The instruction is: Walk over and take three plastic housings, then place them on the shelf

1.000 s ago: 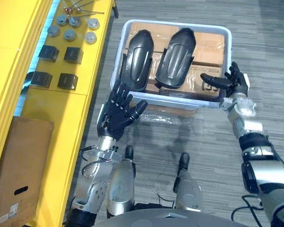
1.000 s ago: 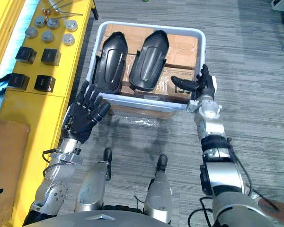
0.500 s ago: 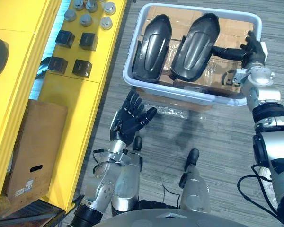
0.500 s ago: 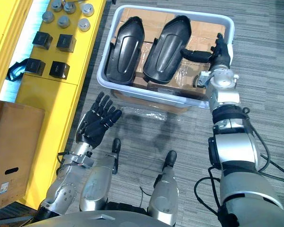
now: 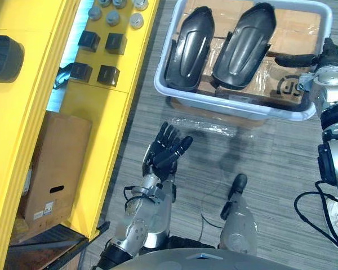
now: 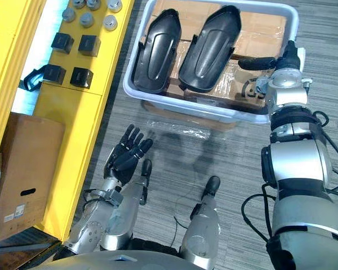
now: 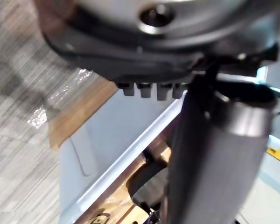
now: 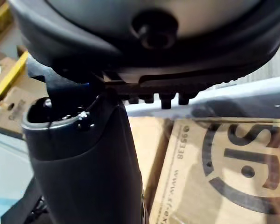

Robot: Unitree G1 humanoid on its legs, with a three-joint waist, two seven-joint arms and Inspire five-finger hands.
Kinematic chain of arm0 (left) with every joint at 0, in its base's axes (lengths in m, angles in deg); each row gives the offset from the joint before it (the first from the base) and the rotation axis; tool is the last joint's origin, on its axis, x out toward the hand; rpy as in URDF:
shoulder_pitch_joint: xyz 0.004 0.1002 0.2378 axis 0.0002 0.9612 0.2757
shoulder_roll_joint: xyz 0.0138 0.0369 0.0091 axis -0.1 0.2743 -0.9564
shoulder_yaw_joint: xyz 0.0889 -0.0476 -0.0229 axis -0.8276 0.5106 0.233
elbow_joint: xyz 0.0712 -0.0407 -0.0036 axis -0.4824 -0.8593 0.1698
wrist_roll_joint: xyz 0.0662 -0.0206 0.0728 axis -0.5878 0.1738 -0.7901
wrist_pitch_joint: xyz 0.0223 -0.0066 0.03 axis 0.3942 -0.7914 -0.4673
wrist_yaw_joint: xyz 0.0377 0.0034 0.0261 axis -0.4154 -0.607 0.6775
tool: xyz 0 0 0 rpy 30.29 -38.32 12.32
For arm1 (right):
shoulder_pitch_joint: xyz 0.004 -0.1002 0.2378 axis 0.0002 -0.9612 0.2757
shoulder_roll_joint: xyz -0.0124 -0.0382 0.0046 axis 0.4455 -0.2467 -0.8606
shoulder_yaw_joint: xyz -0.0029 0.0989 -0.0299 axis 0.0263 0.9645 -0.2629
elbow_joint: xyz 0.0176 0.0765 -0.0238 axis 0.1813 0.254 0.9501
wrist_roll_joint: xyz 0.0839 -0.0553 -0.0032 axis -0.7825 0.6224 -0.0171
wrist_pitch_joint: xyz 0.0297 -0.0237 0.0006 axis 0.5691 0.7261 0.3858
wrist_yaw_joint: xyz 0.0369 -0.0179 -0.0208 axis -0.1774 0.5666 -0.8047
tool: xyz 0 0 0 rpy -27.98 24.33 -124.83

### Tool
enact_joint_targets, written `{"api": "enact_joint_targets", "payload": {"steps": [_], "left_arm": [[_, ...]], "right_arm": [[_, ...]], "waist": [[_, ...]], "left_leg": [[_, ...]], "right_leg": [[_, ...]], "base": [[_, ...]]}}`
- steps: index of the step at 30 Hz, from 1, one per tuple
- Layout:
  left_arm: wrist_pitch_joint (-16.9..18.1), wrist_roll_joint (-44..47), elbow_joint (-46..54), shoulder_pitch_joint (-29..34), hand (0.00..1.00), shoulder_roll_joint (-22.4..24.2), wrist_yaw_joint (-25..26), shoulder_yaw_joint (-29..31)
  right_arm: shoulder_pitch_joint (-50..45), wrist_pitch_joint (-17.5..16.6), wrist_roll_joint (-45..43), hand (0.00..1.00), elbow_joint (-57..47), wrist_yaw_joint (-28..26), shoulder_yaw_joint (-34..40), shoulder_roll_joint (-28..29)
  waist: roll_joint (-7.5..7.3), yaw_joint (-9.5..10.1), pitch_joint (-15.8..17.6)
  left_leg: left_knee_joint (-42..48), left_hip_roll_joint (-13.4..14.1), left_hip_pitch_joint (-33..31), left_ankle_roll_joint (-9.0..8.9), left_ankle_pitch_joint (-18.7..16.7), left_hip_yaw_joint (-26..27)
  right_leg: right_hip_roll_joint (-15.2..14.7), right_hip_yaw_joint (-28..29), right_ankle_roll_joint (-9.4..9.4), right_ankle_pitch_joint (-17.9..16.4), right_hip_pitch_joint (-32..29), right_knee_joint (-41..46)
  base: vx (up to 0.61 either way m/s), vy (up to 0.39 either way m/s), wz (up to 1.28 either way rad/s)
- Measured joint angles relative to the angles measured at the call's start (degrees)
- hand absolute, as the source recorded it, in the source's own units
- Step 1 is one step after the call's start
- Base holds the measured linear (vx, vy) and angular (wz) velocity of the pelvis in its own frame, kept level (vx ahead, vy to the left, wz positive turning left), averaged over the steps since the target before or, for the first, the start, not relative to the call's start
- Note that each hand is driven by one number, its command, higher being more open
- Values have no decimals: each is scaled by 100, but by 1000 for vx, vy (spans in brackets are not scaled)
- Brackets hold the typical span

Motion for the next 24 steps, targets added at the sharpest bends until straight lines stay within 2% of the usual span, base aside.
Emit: {"api": "enact_joint_targets", "payload": {"steps": [8,13,19,24], "left_arm": [[120,145,-436,-125,100,33,-21,-96],[267,140,-432,-102,100,29,-21,-213],[267,139,-222,-68,100,37,-26,-249],[270,141,211,259,100,28,-70,-63]], "right_arm": [[120,34,157,100,38,-95,-447,-237],[164,7,96,100,25,177,-526,-329],[186,-631,17,100,-498,444,-361,-432],[-23,-1165,22,100,-1528,259,-48,-434]], "waist": [[60,251,-4],[63,269,-6],[63,206,-6],[56,-9,-2]], "left_leg": [[-27,-9,-223,-1,82,-43],[-19,-24,-296,-9,103,-126],[-6,3,-273,-9,103,-103],[-28,-1,72,-23,65,-11]], "right_leg": [[-52,-80,-49,-76,-341,276],[-109,-199,-54,-202,-449,497],[-126,-207,-64,-209,-465,554],[-128,-204,-84,-249,-215,574]], "base": [[-9,-5,3],[-1,-12,8],[0,0,0],[3,-1,-10]]}}
